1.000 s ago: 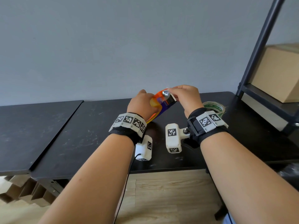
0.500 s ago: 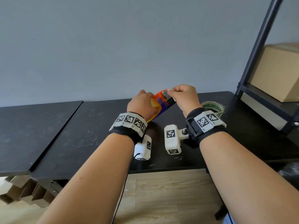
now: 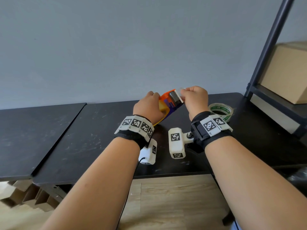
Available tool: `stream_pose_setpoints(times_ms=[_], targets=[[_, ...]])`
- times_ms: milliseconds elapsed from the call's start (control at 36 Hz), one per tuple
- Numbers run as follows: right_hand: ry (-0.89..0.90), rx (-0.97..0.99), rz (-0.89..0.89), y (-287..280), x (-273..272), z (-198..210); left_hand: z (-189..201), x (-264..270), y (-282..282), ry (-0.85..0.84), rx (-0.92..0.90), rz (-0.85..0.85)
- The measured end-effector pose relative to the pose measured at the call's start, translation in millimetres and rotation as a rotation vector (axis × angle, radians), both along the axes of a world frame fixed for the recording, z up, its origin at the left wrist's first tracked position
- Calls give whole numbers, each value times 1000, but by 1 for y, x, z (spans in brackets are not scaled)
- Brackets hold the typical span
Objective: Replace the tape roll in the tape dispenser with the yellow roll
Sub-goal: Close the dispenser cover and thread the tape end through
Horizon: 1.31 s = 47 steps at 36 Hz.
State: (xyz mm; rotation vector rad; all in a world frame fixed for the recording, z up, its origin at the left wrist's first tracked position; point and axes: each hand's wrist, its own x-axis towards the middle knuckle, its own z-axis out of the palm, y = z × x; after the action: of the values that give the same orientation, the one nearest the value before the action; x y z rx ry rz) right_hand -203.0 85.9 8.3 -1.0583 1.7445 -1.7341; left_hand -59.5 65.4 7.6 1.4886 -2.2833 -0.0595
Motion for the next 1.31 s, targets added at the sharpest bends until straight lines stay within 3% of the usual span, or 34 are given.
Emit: stream_pose_setpoints(times_ms=[306,555,639,722,833,1055,1139,1305], targets=[[-180,-31,-38,0,-2,3,2,1,-6,79,74,-50],[-268,31,67,1,-6,6,1,6,-10,196,141,-89],[-366,35,159,2,-9,7,2,9,-12,196,148,-84],[-604,42,271,7,-13,7,3,12,-12,201,164,-78],[-782,82,309,10,-16,4,4,14,-13,213,184,-81],[-768,57,244,16,-12,4,6,9,-11,212,212,-65],[-798,90,134,14,-16,3,7,10,-12,214,231,-37],[-551,257,109,7,-18,6,5,17,-16,249,258,-16]])
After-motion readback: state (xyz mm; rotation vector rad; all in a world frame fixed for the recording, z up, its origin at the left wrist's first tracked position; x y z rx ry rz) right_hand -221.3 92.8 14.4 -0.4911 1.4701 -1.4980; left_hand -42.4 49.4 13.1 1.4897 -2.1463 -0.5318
